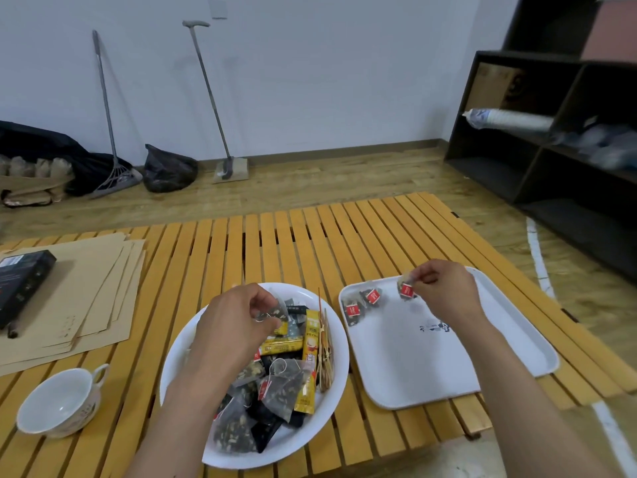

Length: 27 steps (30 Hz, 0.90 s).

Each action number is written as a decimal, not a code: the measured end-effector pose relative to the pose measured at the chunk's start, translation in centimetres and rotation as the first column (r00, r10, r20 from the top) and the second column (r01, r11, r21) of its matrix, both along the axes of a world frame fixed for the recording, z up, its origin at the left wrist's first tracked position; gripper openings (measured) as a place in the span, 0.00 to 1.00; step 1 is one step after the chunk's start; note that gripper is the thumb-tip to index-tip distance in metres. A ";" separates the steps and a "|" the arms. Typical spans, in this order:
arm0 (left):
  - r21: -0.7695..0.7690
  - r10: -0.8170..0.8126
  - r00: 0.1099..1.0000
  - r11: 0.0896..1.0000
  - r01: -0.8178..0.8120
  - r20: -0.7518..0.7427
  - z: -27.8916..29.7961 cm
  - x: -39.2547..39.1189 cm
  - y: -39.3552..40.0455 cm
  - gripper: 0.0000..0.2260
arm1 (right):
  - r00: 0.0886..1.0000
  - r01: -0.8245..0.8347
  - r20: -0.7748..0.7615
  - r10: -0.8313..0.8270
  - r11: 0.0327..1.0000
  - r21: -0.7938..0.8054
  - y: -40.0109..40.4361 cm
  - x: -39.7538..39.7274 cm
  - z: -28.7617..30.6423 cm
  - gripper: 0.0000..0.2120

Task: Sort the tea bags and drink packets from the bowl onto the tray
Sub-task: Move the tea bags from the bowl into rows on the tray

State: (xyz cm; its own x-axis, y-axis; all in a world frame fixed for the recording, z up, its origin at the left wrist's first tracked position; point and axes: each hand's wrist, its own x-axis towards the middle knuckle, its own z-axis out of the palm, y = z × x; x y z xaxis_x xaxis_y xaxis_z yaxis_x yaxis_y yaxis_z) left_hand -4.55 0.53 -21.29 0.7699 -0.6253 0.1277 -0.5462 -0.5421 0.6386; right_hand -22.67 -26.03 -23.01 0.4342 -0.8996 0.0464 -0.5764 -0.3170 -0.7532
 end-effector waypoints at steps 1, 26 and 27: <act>0.002 -0.003 1.000 1.000 0.003 0.002 0.0 0.0 -0.1 0.16 | 1.000 -0.022 -0.011 0.022 1.000 0.015 -0.2 0.3 -0.9 0.08; 0.150 0.122 0.981 0.978 -0.145 0.151 -1.1 2.7 1.5 0.20 | 0.944 -0.321 0.020 0.329 0.932 -0.170 7.8 5.7 1.1 0.15; 0.167 0.128 0.981 0.974 -0.152 0.148 -1.2 2.6 1.4 0.21 | 0.918 -0.391 0.010 0.396 0.909 -0.148 9.2 6.7 0.8 0.15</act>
